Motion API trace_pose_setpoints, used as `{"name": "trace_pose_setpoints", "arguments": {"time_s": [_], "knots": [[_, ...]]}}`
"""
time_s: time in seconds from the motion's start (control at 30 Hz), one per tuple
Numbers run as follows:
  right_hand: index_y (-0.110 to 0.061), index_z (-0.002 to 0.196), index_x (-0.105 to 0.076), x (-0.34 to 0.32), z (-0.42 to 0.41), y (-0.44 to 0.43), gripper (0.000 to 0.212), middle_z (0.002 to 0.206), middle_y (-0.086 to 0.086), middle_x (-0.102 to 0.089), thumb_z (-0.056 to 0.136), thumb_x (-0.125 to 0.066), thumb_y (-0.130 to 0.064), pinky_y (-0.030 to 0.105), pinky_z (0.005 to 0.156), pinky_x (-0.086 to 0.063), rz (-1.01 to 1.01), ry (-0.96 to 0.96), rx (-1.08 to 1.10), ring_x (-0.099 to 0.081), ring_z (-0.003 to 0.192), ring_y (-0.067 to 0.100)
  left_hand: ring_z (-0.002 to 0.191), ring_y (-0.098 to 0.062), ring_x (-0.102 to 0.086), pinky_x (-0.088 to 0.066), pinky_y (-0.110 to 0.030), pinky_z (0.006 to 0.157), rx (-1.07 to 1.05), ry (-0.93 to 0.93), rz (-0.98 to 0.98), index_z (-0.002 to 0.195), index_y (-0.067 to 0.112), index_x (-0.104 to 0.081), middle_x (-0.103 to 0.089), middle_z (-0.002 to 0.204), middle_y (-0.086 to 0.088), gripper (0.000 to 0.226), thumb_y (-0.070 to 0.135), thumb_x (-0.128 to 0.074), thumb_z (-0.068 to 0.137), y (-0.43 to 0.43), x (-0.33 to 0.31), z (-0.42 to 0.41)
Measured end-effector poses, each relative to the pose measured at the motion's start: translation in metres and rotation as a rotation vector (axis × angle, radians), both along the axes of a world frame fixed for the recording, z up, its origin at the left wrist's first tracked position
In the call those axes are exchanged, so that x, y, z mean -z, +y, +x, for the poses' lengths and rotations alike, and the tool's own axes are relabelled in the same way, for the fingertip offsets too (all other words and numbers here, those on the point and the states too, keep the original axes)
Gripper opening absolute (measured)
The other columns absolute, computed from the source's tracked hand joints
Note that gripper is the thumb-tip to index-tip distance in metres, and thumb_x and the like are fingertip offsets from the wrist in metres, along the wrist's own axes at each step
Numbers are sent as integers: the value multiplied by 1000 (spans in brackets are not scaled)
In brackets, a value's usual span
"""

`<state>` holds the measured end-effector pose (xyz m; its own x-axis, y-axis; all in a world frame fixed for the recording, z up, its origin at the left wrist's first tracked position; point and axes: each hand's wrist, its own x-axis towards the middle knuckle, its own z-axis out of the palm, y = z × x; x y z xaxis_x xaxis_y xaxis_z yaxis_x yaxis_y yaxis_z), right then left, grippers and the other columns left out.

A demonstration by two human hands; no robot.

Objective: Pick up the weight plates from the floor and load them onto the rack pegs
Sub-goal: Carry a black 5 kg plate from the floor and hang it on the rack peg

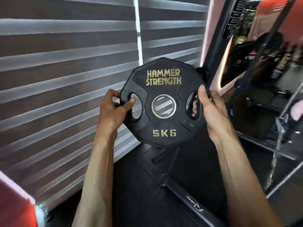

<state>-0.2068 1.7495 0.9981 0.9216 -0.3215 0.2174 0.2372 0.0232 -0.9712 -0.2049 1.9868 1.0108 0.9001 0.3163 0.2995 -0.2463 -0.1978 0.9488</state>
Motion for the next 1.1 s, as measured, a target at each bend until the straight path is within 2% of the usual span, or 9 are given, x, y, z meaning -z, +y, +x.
{"name": "trace_pose_setpoints", "arguments": {"time_s": [0.1, 0.17, 0.3, 0.47, 0.57, 0.7, 0.83, 0.97, 1.1], "knots": [[-24, 93, -60, -4, 19, 4, 44, 83, 10, -68, 83, -61, -67, 44, 82, -51, 9, -25, 98, -63, 75, 20, 64, -10, -59, -46, -13, 46, 109, -2, 15, 95, 13, -52, -65, 81, 1, 24, 19, -73, 86, 0, -9, 40], [-23, 88, -59, -9, 29, 3, 38, 75, 3, -62, 88, -61, -61, 37, 73, -49, 25, -36, 176, -58, 70, 17, 66, -15, -61, -49, -19, 52, 174, -6, 18, 94, 14, -51, -66, 81, -3, 26, 20, -74, 85, -1, -14, 64], [-13, 89, -53, -13, 47, 0, 35, 65, 8, -54, 97, -57, -46, 31, 57, -43, -19, -116, 304, -50, 56, 18, 67, -21, -60, -52, -35, 63, 282, -8, 34, 89, 15, -49, -66, 79, -12, 29, 22, -76, 83, -7, -15, 102], [-16, 89, -54, -4, 64, -4, 51, 78, 10, -55, 81, -62, -66, 38, 68, -43, -11, -95, 352, -53, 69, 19, 73, -21, -66, -54, -33, 62, 319, -16, 53, 102, 12, -50, -69, 91, -14, 36, 29, -76, 82, -9, -9, 130], [-13, 91, -54, 1, 70, 3, 54, 77, 11, -54, 81, -61, -66, 36, 65, -42, -9, -108, 333, -52, 67, 19, 80, -22, -68, -56, -38, 75, 311, -23, 87, 102, 16, -53, -69, 91, -9, 36, 35, -75, 82, -4, -7, 142], [-19, 95, -55, 10, 76, 7, 46, 81, 7, -59, 84, -61, -63, 38, 70, -47, -1, -107, 355, -56, 75, 20, 85, -21, -68, -57, -37, 77, 340, -23, 99, 106, 15, -52, -68, 93, -6, 38, 36, -74, 83, -1, 0, 157], [-17, 99, -56, 12, 74, 11, 46, 91, 7, -64, 86, -60, -61, 48, 88, -53, -36, -144, 414, -63, 87, 20, 84, -16, -69, -55, -24, 68, 374, -57, 40, 108, 13, -52, -69, 97, -5, 36, 33, -73, 85, -5, 10, 169], [-29, 96, -54, 19, 74, 13, 33, 103, 10, -68, 86, -59, -60, 53, 99, -50, -112, -188, 431, -66, 100, 22, 89, -20, -70, -60, -34, 78, 427, -73, -9, 110, 14, -53, -69, 99, -7, 35, 28, -74, 85, -15, 23, 186], [-32, 102, -52, 21, 85, 1, 40, 116, 15, -66, 84, -58, -66, 55, 102, -46, -171, -178, 465, -64, 111, 27, 95, -17, -67, -60, -30, 80, 458, -109, -36, 110, 16, -52, -64, 101, 4, 32, 23, -73, 86, -33, 27, 203]]}}
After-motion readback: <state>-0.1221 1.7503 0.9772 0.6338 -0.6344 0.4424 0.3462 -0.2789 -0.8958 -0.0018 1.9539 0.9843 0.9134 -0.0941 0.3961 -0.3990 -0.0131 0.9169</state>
